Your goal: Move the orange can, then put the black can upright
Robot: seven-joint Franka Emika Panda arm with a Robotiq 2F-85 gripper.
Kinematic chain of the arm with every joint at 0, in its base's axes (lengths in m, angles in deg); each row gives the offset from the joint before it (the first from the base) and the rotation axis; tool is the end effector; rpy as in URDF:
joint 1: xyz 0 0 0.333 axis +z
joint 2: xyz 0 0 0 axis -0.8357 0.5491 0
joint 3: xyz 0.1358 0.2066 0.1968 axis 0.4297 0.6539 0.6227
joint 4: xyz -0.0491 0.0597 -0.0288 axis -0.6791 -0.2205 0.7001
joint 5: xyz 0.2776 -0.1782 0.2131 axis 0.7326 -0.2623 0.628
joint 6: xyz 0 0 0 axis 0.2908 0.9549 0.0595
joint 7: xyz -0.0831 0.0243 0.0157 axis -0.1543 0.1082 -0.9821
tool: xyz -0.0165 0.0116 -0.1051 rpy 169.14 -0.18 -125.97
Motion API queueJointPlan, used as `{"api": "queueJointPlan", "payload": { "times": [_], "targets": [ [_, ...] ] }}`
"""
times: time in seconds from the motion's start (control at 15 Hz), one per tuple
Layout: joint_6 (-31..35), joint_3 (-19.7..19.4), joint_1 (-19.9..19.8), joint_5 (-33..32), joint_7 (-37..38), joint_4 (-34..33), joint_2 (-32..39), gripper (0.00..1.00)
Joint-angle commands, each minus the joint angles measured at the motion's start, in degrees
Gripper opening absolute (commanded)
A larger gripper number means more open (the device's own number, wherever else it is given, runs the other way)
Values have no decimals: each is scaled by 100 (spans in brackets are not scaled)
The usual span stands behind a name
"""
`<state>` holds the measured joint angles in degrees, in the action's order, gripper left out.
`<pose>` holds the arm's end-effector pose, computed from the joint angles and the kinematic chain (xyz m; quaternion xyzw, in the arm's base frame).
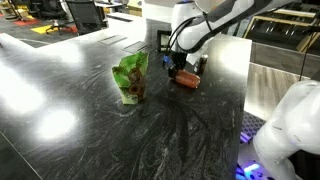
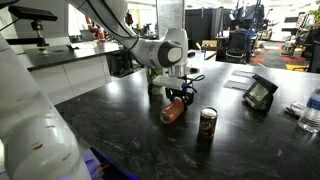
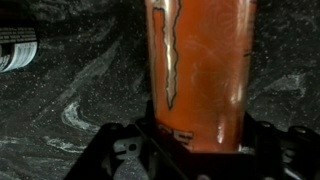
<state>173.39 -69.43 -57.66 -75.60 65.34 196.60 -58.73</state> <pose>0.4699 -0.0593 0.3576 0.9988 0.0278 0.0048 0.0401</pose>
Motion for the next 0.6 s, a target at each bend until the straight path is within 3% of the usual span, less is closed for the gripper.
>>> {"api": "queueJointPlan", "payload": {
  "times": [0.0, 0.27, 0.53],
  "targets": [
    [-411, 130, -22, 12, -380, -112, -44, 47],
    [-1075, 364, 103, -258, -606, -158, -287, 47],
    [-2158, 746, 282, -789, -460, -421, -325, 47]
  ]
}}
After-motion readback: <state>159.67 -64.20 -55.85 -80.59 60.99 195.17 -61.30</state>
